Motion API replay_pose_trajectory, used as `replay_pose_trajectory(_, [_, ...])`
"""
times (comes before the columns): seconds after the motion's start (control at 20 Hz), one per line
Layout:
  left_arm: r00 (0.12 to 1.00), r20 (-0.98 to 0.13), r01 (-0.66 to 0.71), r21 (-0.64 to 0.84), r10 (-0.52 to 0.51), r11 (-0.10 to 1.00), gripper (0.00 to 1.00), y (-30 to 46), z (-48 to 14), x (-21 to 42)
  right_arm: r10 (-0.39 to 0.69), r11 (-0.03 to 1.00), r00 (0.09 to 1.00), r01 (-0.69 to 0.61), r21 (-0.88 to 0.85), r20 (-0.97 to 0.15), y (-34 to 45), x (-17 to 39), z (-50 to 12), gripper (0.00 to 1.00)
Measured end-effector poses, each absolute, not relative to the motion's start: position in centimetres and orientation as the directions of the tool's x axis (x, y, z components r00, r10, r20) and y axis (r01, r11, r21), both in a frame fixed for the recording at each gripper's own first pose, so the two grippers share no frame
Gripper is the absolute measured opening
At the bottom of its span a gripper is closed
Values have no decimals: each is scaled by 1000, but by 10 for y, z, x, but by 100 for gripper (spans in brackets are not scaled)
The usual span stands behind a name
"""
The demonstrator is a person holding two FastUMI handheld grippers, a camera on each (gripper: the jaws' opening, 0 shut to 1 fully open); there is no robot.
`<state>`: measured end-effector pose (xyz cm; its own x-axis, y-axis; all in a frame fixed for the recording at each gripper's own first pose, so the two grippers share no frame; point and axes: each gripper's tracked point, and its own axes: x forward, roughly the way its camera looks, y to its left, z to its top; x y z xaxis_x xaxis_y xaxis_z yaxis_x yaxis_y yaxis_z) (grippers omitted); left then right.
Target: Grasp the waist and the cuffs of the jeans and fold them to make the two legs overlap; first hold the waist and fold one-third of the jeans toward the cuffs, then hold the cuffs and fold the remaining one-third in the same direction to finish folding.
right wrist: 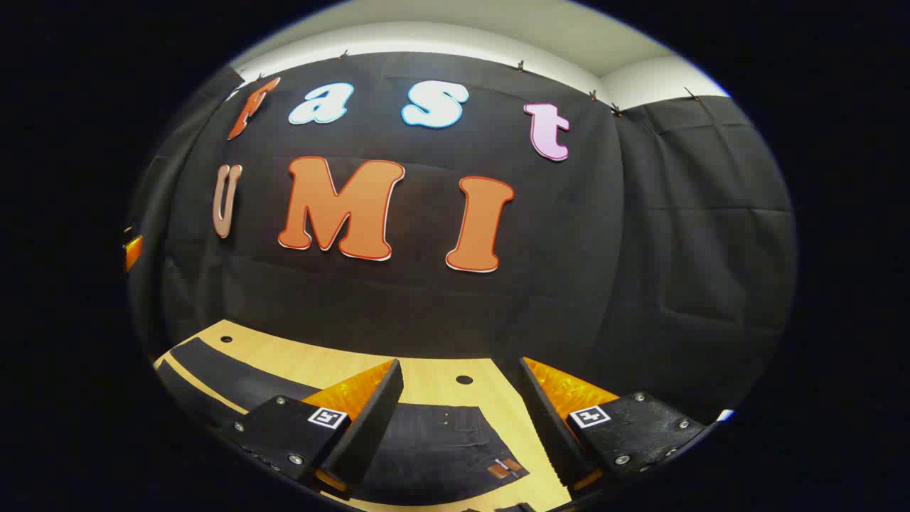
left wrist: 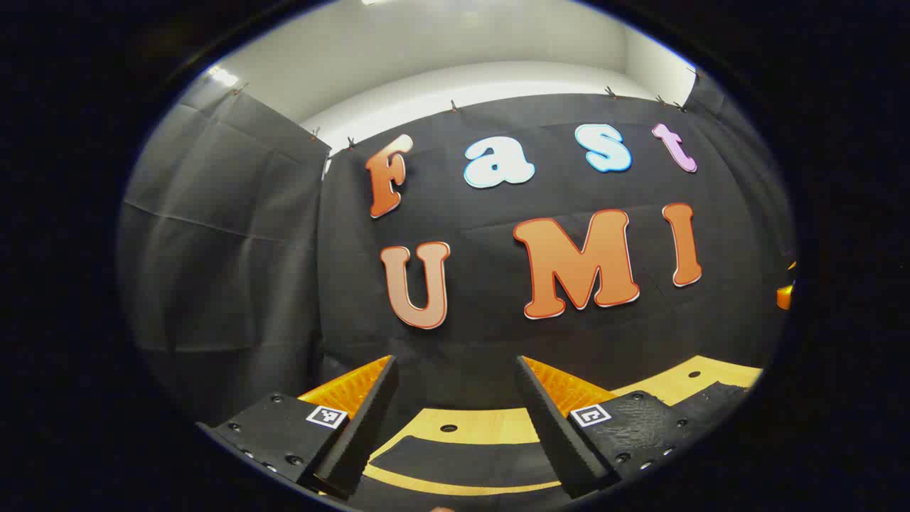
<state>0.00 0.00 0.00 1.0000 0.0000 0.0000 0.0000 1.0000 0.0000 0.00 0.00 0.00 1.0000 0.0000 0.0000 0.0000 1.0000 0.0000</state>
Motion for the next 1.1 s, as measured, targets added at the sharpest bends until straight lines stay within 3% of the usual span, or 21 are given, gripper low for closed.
replay_pose_trajectory(0.05, [1000, 4, 13, 1, -13, 1000, 100, 4, 0, 6, -6, 1000, 1000, 6, 12, -1, 6, 0, 1, 98])
replay_pose_trajectory(0.3, [1000, -22, 12, -21, -13, 1000, 98, 15, -16, 16, -11, 1000, 1000, 11, 28, -1, 35, 3, 6, 98])
replay_pose_trajectory(0.5, [997, -33, 67, -32, -68, 997, 98, -7, -26, 17, 36, 999, 999, -36, 27, 16, 69, 6, 12, 98])
replay_pose_trajectory(0.85, [996, -57, 64, -63, -68, 996, 98, -15, -37, 21, 147, 988, 989, -148, 40, 7, 114, 8, 7, 98])
replay_pose_trajectory(1.1, [998, -52, 34, -49, -36, 998, 100, -4, -40, 21, 117, 993, 993, -117, 30, 7, 106, 14, 9, 98])
